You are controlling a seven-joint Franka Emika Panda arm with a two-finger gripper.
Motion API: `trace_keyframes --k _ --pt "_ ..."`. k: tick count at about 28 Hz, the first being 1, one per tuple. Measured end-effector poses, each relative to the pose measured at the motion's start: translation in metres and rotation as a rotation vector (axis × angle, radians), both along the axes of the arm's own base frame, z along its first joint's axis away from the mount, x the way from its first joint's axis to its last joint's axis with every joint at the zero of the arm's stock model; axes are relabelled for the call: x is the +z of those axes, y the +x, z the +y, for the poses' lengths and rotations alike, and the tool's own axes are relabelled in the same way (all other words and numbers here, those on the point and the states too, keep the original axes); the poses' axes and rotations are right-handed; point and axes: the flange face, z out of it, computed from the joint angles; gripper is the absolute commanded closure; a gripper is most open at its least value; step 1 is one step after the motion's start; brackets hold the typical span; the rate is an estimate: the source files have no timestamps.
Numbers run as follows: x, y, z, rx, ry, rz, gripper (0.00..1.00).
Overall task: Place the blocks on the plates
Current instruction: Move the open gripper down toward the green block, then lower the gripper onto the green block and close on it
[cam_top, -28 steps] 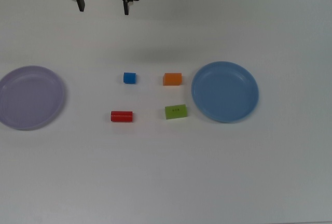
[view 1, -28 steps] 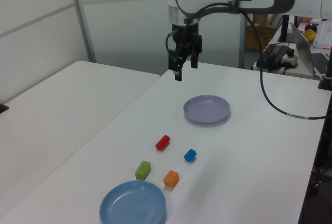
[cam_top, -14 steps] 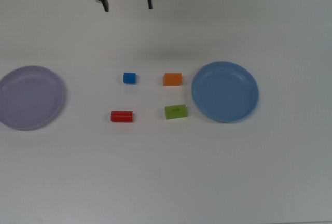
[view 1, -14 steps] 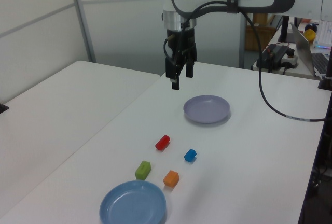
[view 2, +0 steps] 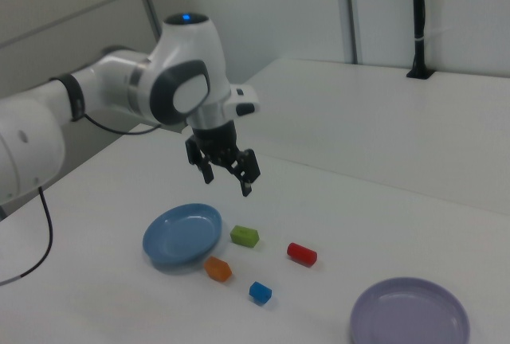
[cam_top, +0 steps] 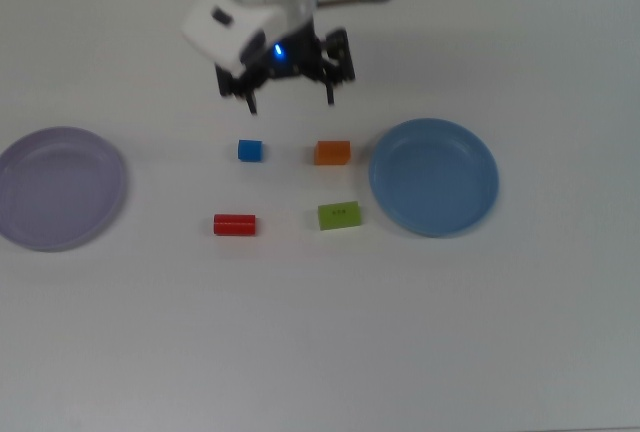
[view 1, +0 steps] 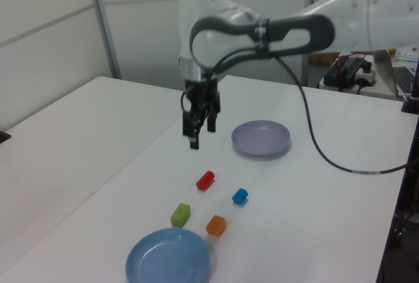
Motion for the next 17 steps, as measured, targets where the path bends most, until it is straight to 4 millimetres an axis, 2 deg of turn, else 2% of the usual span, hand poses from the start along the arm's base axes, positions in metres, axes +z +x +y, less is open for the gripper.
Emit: trace_keyframes --k 6,11,17 --pt "-0.056 0.021 0.016 0.015 -0.002 0.006 0.0" --pt "-0.09 0.031 0.019 0.018 -0.009 0.01 0.0" --pt "-0.121 0.033 0.031 0.025 -0.05 -0.008 0.0"
